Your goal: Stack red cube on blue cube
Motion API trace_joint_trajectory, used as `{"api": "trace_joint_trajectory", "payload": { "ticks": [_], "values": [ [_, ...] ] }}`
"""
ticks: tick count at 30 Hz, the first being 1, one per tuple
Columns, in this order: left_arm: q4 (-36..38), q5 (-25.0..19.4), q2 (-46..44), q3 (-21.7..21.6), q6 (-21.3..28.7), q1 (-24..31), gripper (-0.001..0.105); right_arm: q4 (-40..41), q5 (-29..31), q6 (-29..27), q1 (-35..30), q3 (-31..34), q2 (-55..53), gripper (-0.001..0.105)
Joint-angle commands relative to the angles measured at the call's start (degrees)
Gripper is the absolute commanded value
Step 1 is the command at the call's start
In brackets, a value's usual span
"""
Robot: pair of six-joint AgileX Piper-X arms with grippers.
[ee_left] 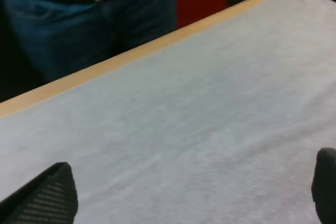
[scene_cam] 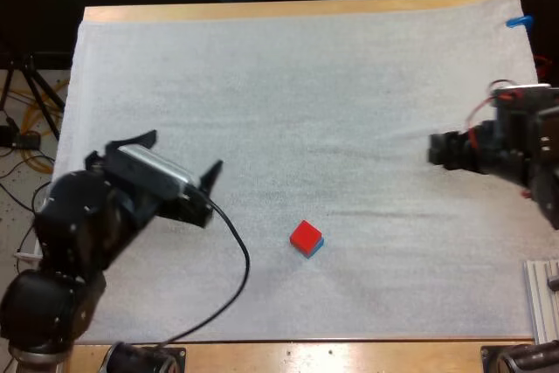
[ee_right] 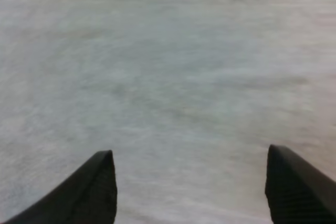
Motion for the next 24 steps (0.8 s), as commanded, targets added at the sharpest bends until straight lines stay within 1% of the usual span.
{"api": "trace_joint_trajectory", "payload": {
  "ticks": [1, 2, 3, 5, 7, 8, 11, 14, 19, 24],
  "values": [
    [-1.33, 2.39, -0.27, -0.08, 0.63, 2.6, 0.087, 0.93, -1.28, -1.83, -2.22, -0.38, -1.55, 0.059],
    [-1.33, 3.82, -0.28, -0.08, 0.69, 6.19, 0.087, 1.71, -1.28, -2.87, -4.06, -0.38, -2.54, 0.059],
    [-1.32, 4.56, -0.28, -0.08, 0.68, 7.94, 0.087, 2.13, -1.28, -3.18, -4.64, -0.38, -3.08, 0.059],
    [-0.92, 7.63, -0.5, -0.08, 1.11, 14.14, 0.087, 3.56, -1.28, -4.49, -7.95, -0.38, -5.59, 0.059],
    [-0.31, 9.17, -1.2, -0.08, 1.14, 17.67, 0.087, 4.67, -1.17, -5.83, -9.9, -0.38, -7.66, 0.059],
    [-0.05, 9.17, -1.75, -0.08, 1.14, 19.09, 0.087, 5.51, -0.86, -6.66, -10.68, -0.38, -9.16, 0.059],
    [1.06, 9.17, -3.48, -0.08, 1.58, 19.07, 0.087, 7.84, 1.55, -9.49, -11.19, -0.38, -13.89, 0.059],
    [2.87, 9.17, -5.61, -0.08, 2.05, 18.41, 0.087, 10.06, 2.62, -11.92, -11.08, -0.38, -18.48, 0.059],
    [5.93, 9.17, -10.29, -0.08, 4.33, 18.43, 0.087, 11.92, 2.62, -11.91, -11.07, 0.07, -25.49, 0.059],
    [8.03, 9.17, -15.96, 0.06, 5.33, 18.43, 0.087, 12.21, 2.51, -11.54, -11.07, 3.0, -33.53, 0.059]
  ]
}}
